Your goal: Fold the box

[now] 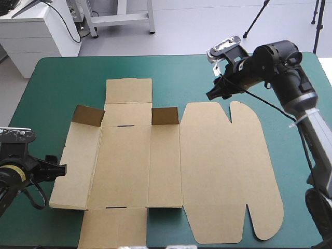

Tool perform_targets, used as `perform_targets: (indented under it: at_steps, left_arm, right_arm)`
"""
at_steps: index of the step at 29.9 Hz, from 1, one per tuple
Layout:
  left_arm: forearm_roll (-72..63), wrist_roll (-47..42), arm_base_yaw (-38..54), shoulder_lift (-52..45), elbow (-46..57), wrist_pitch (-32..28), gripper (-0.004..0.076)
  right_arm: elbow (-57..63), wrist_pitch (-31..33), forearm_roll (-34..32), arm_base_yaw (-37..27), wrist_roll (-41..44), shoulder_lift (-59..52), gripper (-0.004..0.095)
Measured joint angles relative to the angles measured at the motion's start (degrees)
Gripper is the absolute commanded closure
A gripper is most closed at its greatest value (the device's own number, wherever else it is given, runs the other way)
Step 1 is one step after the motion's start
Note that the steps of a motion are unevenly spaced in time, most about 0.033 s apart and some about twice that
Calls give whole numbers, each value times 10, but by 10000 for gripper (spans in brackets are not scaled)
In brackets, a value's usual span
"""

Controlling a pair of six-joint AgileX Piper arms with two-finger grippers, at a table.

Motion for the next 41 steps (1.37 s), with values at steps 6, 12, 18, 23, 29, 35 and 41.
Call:
perform_targets:
  at_steps: [6, 12, 18, 23, 29, 35, 41]
  left_arm:
    - [24, 2, 24, 19, 0, -4, 178]
    - [-80, 85, 143, 93, -3, -41, 178]
    - [-266, 200, 291, 165, -3, -63, 178]
    - [-307, 222, 356, 164, 12, -61, 178]
    - [-353, 241, 414, 165, 62, -46, 178]
    - [-422, 275, 471, 168, 80, -51, 178]
    - [-449, 305, 512, 204, 81, -64, 178]
  right_arm:
    - [105, 0, 9, -35, -1, -72, 421]
    - [164, 0, 30, -44, -6, -123, 421]
    - [182, 0, 33, -44, -7, -156, 420]
    - [182, 0, 41, -44, -12, -167, 420]
    - [182, 0, 51, -44, -16, -167, 420]
    - [182, -1, 122, -44, -27, -168, 421]
    - [182, -1, 157, -44, -48, -168, 421]
